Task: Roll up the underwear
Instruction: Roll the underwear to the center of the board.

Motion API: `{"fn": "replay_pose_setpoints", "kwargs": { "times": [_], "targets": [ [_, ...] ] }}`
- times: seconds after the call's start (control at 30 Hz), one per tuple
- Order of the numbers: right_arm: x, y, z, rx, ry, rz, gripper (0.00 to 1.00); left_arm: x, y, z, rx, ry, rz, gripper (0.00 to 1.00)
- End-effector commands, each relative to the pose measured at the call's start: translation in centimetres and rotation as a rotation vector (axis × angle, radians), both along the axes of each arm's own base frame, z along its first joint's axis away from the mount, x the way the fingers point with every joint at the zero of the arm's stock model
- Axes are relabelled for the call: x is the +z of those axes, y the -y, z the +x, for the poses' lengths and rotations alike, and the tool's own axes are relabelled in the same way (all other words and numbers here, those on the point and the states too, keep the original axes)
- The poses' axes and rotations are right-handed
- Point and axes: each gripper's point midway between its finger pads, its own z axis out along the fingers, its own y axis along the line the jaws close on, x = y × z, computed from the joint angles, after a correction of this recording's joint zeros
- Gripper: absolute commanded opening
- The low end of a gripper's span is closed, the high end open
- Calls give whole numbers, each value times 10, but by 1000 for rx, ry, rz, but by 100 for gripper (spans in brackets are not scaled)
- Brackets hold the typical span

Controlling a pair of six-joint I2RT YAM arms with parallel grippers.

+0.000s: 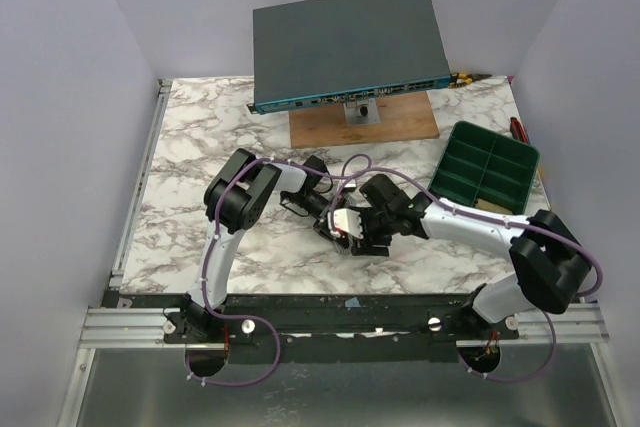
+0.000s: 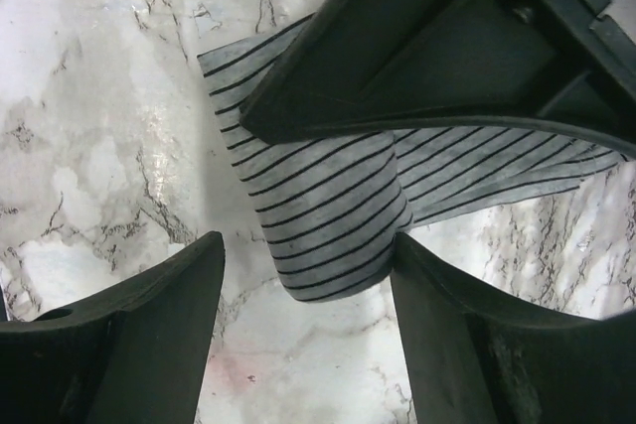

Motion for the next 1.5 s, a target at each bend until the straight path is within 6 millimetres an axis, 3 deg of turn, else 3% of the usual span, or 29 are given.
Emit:
{"fn": "replay_pose_setpoints", "kwargs": {
  "times": [0.0,0.43,0.63,0.77,0.83,0.97,1.1,1.23,1.47],
  "targets": [
    [-11,-3,-1,22,46,-21,68,-39,-14,-10,12,-93,147,9],
    [-20,-12,7,49,114,-20,58,-39,-15,-11,10,-107,139,8],
    [-29,-14,0,80,91,-29,44,-38,-15,-11,9,-108,138,7],
    [-34,-12,-6,91,66,-41,26,-37,-15,-11,8,-106,138,10],
    [-37,-9,-11,97,46,-52,16,-36,-15,-10,7,-104,141,16],
    [-40,-4,-18,100,3,-80,10,-34,-15,-9,8,-83,155,29],
    [-40,-2,-25,95,-41,-93,8,-30,-16,-6,17,-32,172,43],
    [-41,1,-30,99,-72,-110,6,-27,-20,-1,33,17,193,63],
    [-36,1,-34,80,-103,-111,5,-10,-40,25,119,111,210,93]
  ]
}}
